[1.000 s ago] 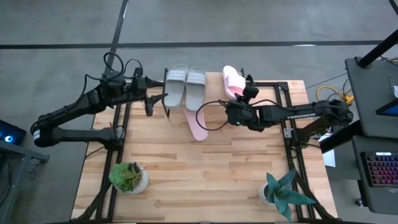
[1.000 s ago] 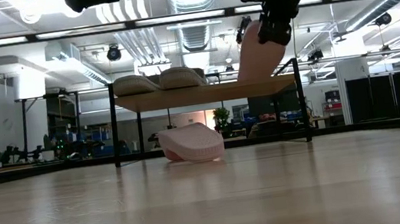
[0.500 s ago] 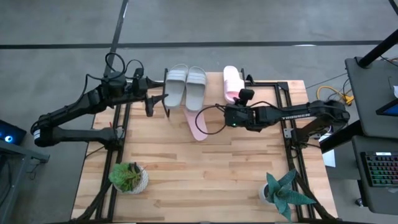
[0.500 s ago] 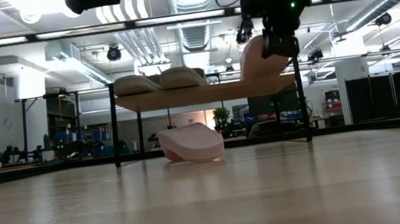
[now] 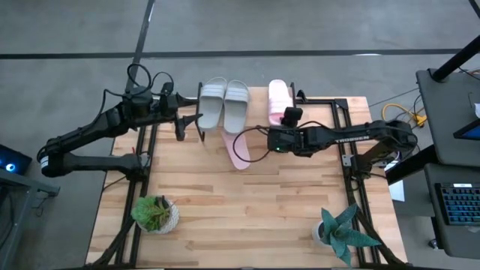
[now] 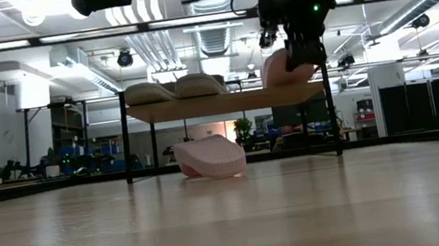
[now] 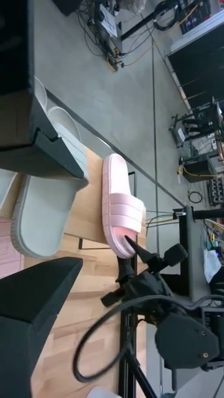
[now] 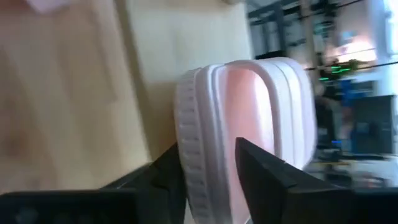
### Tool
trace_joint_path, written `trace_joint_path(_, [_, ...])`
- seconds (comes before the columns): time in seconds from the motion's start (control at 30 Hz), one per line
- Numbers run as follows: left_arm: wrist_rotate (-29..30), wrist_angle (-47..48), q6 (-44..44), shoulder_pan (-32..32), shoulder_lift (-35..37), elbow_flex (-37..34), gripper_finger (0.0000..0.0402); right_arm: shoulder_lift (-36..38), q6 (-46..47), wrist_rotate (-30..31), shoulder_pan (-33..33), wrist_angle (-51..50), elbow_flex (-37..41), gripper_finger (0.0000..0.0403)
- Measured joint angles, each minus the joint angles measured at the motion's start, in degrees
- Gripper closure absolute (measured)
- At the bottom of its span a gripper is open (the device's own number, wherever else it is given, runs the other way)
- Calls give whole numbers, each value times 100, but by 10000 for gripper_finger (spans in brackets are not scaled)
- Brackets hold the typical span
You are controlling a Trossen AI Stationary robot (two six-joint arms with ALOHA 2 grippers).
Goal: Pick and place slides into the shelf
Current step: Put the left pink slide on the shelf, then put the pink slide on the shelf
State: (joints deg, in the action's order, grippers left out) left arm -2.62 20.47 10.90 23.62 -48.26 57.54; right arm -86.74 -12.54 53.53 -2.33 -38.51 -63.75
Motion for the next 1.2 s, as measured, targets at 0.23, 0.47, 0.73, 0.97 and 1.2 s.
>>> trace_joint_path(0.23, [-1,161,-2,0,1,0,202,-2,800,-720,4,-1035,-471,238])
trace_joint_path(0.47, [-1,173,-2,0,-5,0,202,-4,1060,-1380,2,-1401,-710,208])
trace_joint_path(0.73, [-1,184,-4,0,4,0,202,-4,1015,-1982,7,-1660,-944,204])
trace_joint_path(0.97, [-1,254,-4,0,-2,-1,202,-2,1058,-2745,33,-2295,-1603,204])
trace_joint_path(1.2, [0,254,-4,0,-1,-2,202,2,756,-2670,33,-2352,-2224,204])
